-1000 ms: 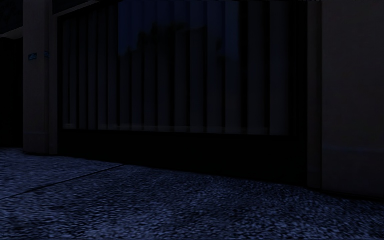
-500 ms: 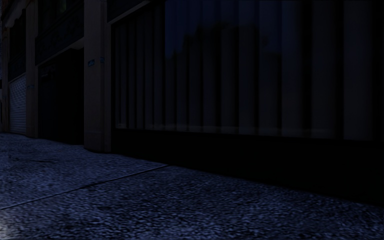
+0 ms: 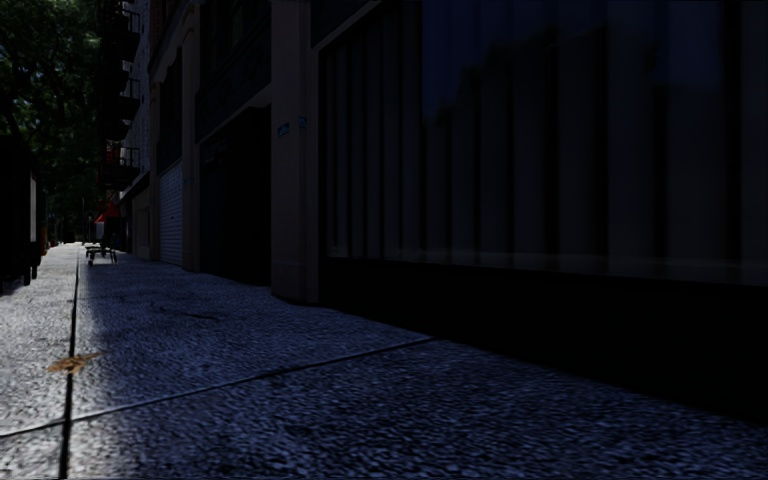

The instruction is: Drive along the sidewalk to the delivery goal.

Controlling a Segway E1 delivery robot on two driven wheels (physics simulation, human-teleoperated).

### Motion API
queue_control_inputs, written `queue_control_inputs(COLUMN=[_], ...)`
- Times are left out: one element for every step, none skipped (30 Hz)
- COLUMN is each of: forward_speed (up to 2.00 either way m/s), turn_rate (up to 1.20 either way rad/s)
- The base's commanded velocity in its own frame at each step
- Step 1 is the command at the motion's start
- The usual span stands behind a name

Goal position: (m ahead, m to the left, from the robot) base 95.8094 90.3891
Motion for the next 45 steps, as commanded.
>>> queue_control_inputs(forward_speed=[0.63,0.64,0.66,0.68,0.72,0.73,0.74,0.74,0.74,0.74,0.74,0.74,0.74,0.74,0.74,0.74,0.74,0.74,0.74,0.74,0.74,0.74,0.74,0.74,0.74,0.74,0.74,0.74,0.74,0.74,0.74,0.74,0.74,0.74,0.75,0.76,0.87,0.87,0.87,0.87,0.88,0.88,0.89,0.89,0.89], turn_rate=[0.59,0.59,0.59,0.59,0.59,0.59,0.59,0.59,0.59,0.59,0.59,0.59,0.59,0.59,0.59,0.58,0.54,0.52,0.51,0.51,0.51,0.51,0.51,0.50,0.50,0.48,0.46,0.43,0.41,0.36,0.29,0.24,0.22,0.22,0.22,0.21,0.21,0.21,0.21,0.21,0.21,0.21,0.21,0.21,0.21])
